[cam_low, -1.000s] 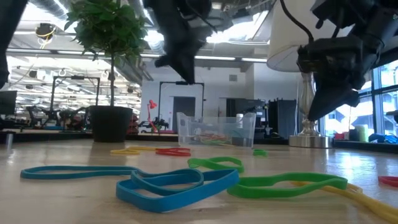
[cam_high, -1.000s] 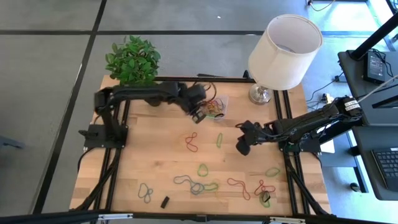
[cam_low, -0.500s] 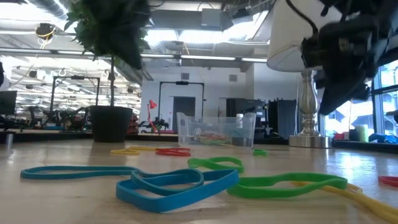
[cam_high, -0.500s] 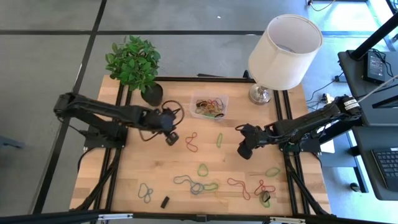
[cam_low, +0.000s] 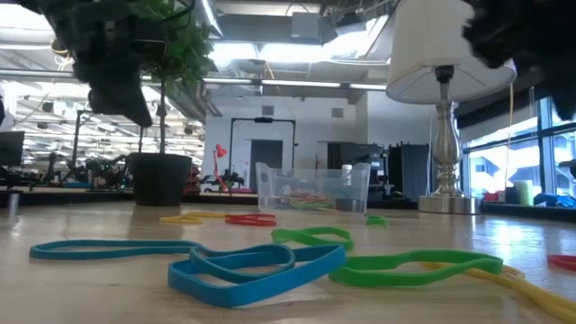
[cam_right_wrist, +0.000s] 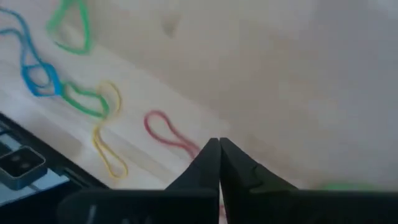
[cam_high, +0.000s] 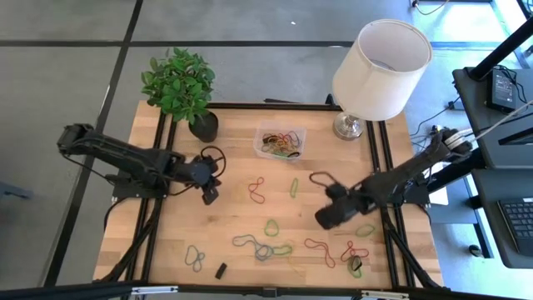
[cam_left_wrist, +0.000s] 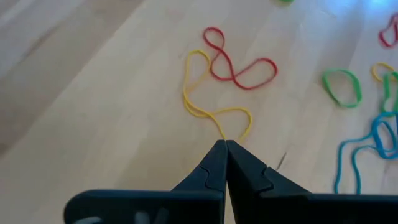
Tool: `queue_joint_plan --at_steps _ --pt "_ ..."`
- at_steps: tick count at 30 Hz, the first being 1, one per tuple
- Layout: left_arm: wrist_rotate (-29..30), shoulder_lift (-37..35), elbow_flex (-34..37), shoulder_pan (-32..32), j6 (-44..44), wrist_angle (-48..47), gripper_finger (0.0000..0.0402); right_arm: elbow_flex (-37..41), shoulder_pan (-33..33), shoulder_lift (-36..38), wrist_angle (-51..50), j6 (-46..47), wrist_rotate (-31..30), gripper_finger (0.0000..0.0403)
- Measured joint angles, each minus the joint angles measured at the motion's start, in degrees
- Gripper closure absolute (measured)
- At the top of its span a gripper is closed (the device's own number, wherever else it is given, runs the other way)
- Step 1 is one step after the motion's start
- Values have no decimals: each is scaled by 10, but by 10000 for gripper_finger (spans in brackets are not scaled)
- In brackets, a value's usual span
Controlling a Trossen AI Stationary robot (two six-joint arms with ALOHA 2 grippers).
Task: Pick and place rubber bands into bin
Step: Put the black rubber band into the transparent bin
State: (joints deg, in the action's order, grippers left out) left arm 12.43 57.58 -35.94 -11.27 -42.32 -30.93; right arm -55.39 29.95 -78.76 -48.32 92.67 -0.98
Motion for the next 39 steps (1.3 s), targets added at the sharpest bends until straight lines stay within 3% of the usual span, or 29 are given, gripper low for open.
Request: queue_joint_plan --at_steps 10,14,22,32,39 --pt "-49 -4 19 -4 22 8 400 -20 188 -95 52 347 88 339" --pt "-51 -4 19 -4 46 13 400 -20 215 -121 76 363 141 308" --pt "-51 -4 19 -4 47 42 400 -20 243 -146 64 358 149 276" --pt "-50 -4 19 -4 46 88 400 -15 261 -190 72 345 147 304" --pt "-50 -4 18 -4 46 102 400 -15 262 -222 89 342 142 381"
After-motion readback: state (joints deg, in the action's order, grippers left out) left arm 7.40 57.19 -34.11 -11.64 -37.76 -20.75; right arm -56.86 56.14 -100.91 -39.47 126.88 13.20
